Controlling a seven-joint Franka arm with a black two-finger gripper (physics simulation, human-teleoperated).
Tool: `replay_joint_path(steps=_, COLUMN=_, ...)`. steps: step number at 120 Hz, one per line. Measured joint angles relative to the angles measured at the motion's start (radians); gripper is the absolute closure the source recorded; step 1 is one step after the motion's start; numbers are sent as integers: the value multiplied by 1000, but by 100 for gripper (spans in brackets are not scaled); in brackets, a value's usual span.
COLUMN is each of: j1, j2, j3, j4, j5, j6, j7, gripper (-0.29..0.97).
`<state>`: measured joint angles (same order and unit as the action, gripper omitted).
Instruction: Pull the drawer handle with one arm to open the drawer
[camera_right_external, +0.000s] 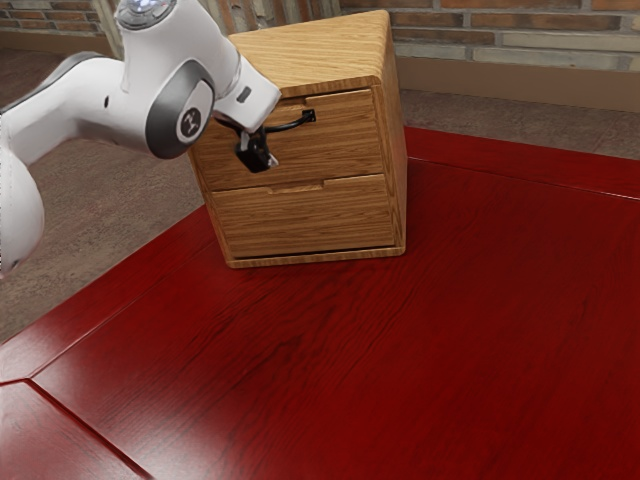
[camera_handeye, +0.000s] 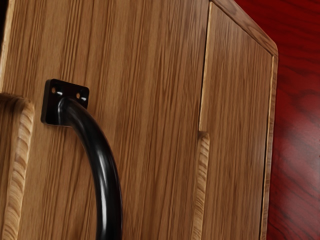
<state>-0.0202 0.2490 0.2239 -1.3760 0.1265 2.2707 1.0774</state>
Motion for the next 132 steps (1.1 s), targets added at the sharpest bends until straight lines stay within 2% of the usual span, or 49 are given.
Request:
replay_joint_path(steps=36, j1=-6, j2=33, j3=-3, j4=-7, j5=0, j6=3, j7=-80, gripper=0)
replay_joint_path(steps=53, j1=-21, j2=3, j3=-5, j4=-40, j5=-1, j6=3, j7=-106, gripper=4)
replay_joint_path(steps=59, j1=-34, j2=-5, j3=-6, j4=-59, j5=0, j6=3, j7=-115, gripper=-1)
replay_joint_path(steps=76, j1=-51, j2=-27, j3=-8, j4=-103, j5=0, j6=2, j7=-134, gripper=0)
replay_joint_path(steps=85, j1=-65, j2=-45, j3=-8, j4=-117, j5=-2, j6=1, j7=-142, gripper=7)
replay_joint_path(steps=95, j1=-71, j2=-79, j3=-7, j4=-142, j5=-1, j6=0, j7=-151, gripper=31)
replay_joint_path(steps=114, j1=-84, j2=-124, j3=-8, j4=-194, j5=6, j6=1, j7=-166, gripper=27)
replay_joint_path(steps=120, j1=-90, j2=-145, j3=-7, j4=-215, j5=6, j6=0, j7=-169, gripper=32)
replay_joint_path(steps=132, j1=-98, j2=-177, j3=-9, j4=-248, j5=7, j6=-1, j7=-175, gripper=23)
